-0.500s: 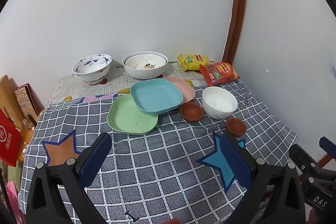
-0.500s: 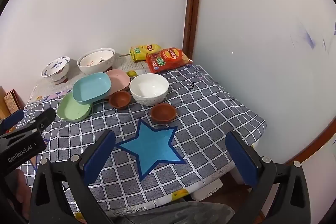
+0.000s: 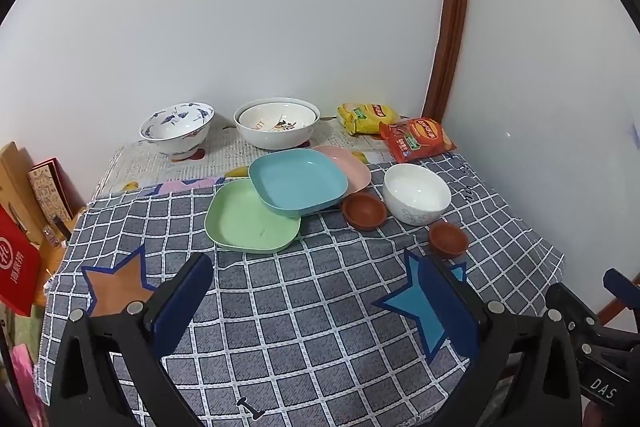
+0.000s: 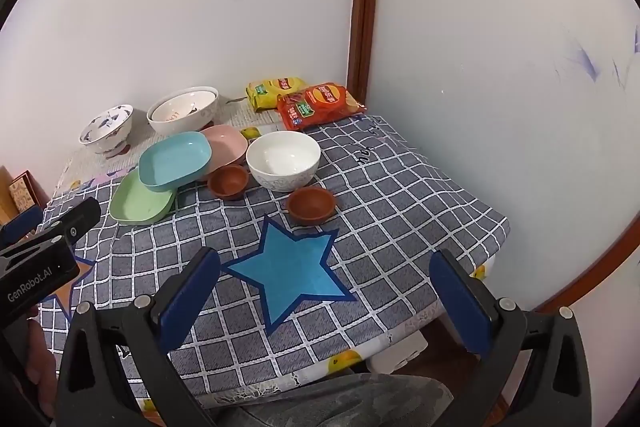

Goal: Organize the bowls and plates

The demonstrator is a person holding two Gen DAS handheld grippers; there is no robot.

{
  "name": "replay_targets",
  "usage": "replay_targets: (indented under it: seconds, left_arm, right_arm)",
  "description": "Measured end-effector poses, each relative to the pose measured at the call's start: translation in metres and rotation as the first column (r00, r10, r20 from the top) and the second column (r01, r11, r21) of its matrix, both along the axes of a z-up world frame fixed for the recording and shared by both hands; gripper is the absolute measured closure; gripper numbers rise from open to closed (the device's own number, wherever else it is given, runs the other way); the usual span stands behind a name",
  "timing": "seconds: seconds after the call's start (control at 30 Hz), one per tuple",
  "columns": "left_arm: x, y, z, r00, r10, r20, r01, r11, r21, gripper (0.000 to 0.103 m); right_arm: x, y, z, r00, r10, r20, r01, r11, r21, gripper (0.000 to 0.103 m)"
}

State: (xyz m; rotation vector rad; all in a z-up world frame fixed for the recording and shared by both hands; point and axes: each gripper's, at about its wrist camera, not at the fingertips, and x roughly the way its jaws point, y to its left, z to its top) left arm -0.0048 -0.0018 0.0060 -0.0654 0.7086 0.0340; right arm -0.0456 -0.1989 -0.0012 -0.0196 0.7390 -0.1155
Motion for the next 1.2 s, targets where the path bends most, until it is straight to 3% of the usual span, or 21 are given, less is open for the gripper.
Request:
replay_targets:
  seconds: [1.2]
  left_arm:
    - [-0.0094, 0.0070, 0.0036, 1.000, 0.023, 0.020, -0.023, 1.000, -0.016, 0.000]
  right_arm:
    - [-0.0107, 0.0088, 0.0020, 0.999, 0.024, 0.029, -0.024, 1.000, 0.006, 0.000]
